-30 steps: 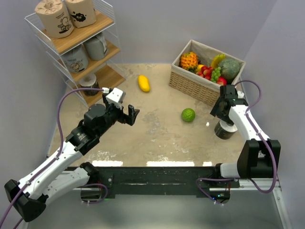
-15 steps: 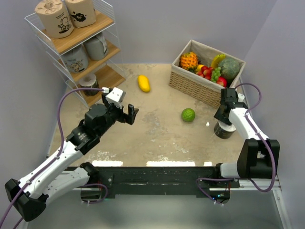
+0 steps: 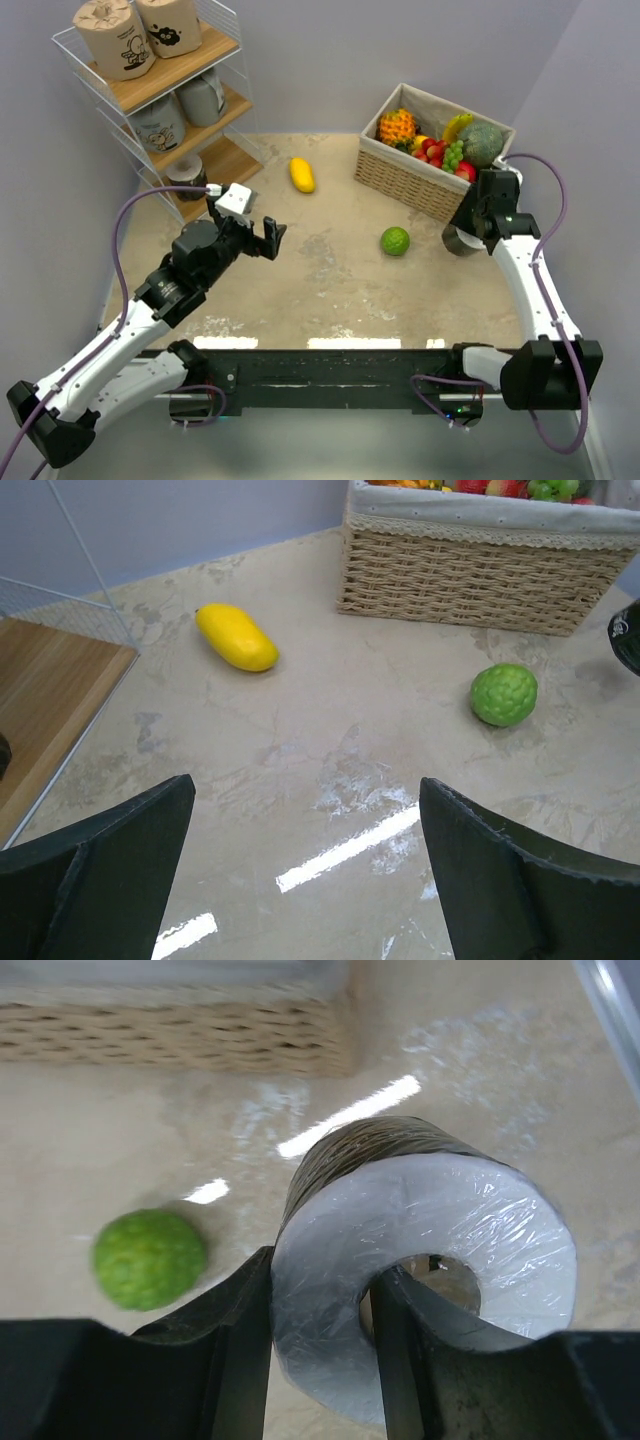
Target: Place and organize the paper towels onto the shelf
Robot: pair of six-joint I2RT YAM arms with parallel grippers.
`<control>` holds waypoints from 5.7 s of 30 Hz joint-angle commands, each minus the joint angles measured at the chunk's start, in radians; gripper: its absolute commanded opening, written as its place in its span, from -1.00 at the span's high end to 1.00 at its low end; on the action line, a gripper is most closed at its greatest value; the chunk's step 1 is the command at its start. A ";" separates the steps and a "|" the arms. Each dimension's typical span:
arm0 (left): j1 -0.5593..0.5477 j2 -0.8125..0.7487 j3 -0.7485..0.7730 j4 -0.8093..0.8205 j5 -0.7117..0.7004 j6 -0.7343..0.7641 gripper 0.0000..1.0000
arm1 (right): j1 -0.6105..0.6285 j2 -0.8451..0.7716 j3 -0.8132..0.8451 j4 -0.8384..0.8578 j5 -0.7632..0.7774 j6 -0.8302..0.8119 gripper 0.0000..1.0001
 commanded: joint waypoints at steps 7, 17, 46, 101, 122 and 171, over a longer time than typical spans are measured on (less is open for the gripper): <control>-0.003 0.038 0.045 0.021 0.162 -0.120 -0.93 | 0.220 -0.102 0.035 0.435 -0.704 0.297 0.37; 0.001 0.050 0.091 0.207 0.477 -0.392 -0.92 | 0.280 -0.161 -0.096 0.939 -1.098 0.567 0.34; 0.003 0.204 0.064 0.676 0.747 -0.677 -0.65 | 0.341 -0.193 -0.271 1.499 -1.146 0.985 0.29; 0.055 0.783 0.633 -0.224 -0.494 0.318 0.18 | 0.343 -0.550 0.024 0.209 -0.452 0.162 -0.68; 0.236 1.208 0.794 0.152 -0.482 0.693 0.19 | 0.343 -0.664 0.125 0.189 -0.333 0.058 -0.69; 0.231 1.071 0.757 0.175 -0.393 0.541 -0.38 | 0.343 -0.598 0.140 0.022 -0.262 0.046 -0.71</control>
